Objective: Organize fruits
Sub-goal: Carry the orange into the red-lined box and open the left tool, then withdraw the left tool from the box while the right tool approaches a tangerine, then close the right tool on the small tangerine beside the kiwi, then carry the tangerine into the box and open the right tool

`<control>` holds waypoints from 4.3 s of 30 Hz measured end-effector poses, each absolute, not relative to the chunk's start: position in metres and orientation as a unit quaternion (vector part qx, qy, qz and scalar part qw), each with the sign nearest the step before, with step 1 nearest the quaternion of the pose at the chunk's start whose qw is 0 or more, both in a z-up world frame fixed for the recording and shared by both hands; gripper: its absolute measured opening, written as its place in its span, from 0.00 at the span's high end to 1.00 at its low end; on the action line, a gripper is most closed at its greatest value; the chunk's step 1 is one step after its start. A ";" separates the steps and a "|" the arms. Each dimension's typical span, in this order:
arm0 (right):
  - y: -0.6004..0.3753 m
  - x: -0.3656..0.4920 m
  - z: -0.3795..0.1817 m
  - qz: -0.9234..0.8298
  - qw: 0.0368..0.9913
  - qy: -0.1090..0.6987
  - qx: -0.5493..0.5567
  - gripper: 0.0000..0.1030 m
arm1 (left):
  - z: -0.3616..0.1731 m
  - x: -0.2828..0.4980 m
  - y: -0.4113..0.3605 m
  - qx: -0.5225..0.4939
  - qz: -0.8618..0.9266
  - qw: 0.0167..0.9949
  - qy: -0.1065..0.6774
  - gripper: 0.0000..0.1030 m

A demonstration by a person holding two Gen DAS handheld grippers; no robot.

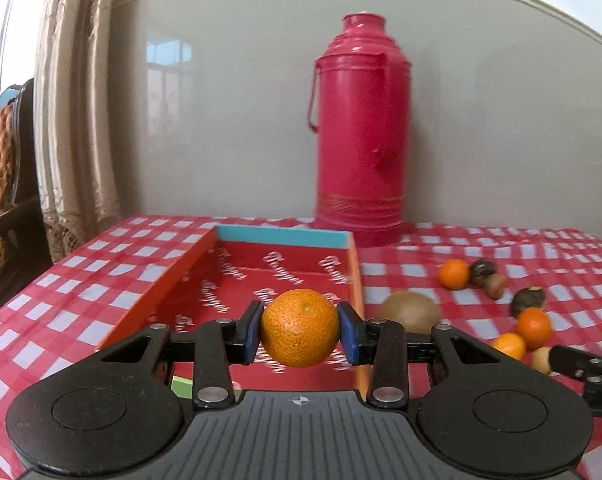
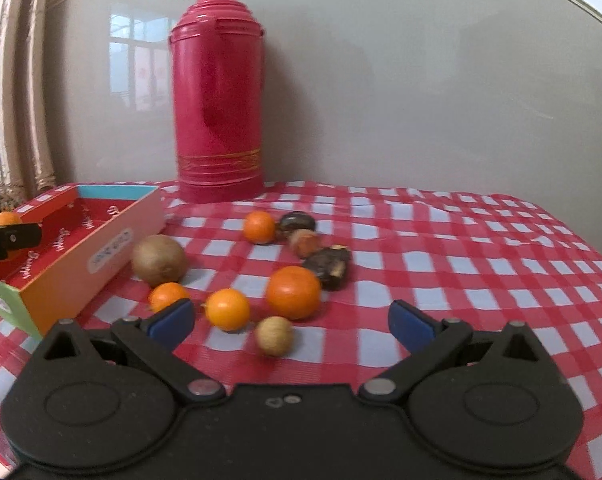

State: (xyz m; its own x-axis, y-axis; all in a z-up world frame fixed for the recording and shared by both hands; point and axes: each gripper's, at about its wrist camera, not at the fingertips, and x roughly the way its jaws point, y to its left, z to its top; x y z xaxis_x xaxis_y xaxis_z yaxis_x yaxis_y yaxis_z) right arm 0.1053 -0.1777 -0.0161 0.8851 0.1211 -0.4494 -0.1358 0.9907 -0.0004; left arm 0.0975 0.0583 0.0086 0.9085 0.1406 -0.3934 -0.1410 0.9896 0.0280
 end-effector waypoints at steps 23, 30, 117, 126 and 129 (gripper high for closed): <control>-0.170 0.097 -0.016 0.075 0.974 0.211 -0.032 0.05 | 0.004 0.084 0.061 0.030 0.124 0.977 0.173 0.00; -0.181 0.098 -0.017 0.065 0.973 0.221 -0.008 0.05 | 0.006 0.077 0.061 0.030 0.134 0.976 0.166 0.00; -0.088 0.146 -0.038 0.147 0.948 0.270 -0.084 0.72 | -0.014 0.040 0.177 -0.024 0.235 0.943 0.233 0.00; -0.085 0.135 -0.024 0.150 0.953 0.252 -0.076 0.73 | -0.015 0.036 0.177 -0.024 0.236 0.943 0.232 0.00; -0.081 0.129 -0.015 0.154 0.956 0.238 -0.078 0.74 | -0.014 0.034 0.178 -0.022 0.237 0.944 0.229 0.00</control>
